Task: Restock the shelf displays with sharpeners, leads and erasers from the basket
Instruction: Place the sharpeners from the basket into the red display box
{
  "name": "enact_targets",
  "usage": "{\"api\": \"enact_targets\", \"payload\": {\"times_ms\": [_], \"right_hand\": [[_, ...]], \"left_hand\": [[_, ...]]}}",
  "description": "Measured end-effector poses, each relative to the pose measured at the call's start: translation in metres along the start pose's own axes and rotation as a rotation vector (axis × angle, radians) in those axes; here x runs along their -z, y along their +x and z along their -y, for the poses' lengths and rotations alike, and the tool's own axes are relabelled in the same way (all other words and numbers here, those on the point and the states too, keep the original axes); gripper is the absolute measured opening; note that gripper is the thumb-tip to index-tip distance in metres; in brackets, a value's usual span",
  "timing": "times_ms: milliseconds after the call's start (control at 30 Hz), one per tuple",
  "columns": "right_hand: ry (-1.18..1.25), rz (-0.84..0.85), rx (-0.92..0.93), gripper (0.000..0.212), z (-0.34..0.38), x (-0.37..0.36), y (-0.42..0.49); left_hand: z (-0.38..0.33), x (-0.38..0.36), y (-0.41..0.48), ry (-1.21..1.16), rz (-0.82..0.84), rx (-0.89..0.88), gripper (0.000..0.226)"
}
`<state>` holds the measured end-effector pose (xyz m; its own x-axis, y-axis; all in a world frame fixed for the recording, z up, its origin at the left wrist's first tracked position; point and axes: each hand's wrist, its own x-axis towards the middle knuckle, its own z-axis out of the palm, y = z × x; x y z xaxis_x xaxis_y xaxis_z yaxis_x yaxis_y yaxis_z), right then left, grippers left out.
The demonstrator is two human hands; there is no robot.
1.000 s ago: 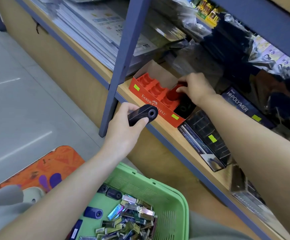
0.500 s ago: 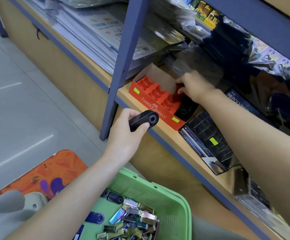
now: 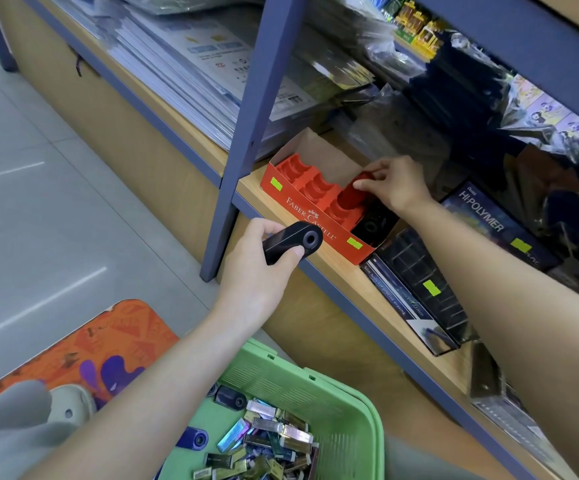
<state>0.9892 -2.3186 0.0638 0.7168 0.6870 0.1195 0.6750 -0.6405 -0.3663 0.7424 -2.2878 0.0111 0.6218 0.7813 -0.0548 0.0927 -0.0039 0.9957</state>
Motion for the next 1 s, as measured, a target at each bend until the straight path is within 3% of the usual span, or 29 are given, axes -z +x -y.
{"api": "enact_targets", "payload": {"times_ms": [367, 433, 500, 567, 667, 800, 1000], "right_hand": [[-0.33, 0.038, 0.161, 0.043, 0.015, -0.009, -0.017], [-0.164, -0.066, 0.237, 0.036, 0.029, -0.007, -0.04], [0.119, -0.063, 0.217, 0.032, 0.044, -0.005, -0.072], [0.313, 0.095, 0.118, 0.036, 0.056, -0.005, -0.105], [0.504, 0.296, 0.018, 0.021, 0.055, -0.003, -0.141], [0.548, 0.3, -0.019, 0.021, 0.036, 0.006, -0.156], [0.379, -0.012, 0.022, 0.024, 0.019, 0.017, -0.118]], "left_hand": [[0.002, -0.002, 0.005, -0.029, 0.009, 0.032, 0.019], [-0.001, -0.004, 0.007, -0.111, 0.017, 0.054, 0.014], [-0.003, -0.006, 0.006, -0.188, 0.031, 0.07, 0.013], [-0.003, -0.007, 0.005, -0.19, 0.049, 0.044, 0.014], [0.004, -0.012, -0.002, -0.154, 0.109, -0.016, 0.014], [0.021, -0.018, -0.014, 0.077, 0.183, -0.131, 0.023], [0.011, -0.027, 0.021, 0.48, 0.155, -0.349, 0.035]]}}
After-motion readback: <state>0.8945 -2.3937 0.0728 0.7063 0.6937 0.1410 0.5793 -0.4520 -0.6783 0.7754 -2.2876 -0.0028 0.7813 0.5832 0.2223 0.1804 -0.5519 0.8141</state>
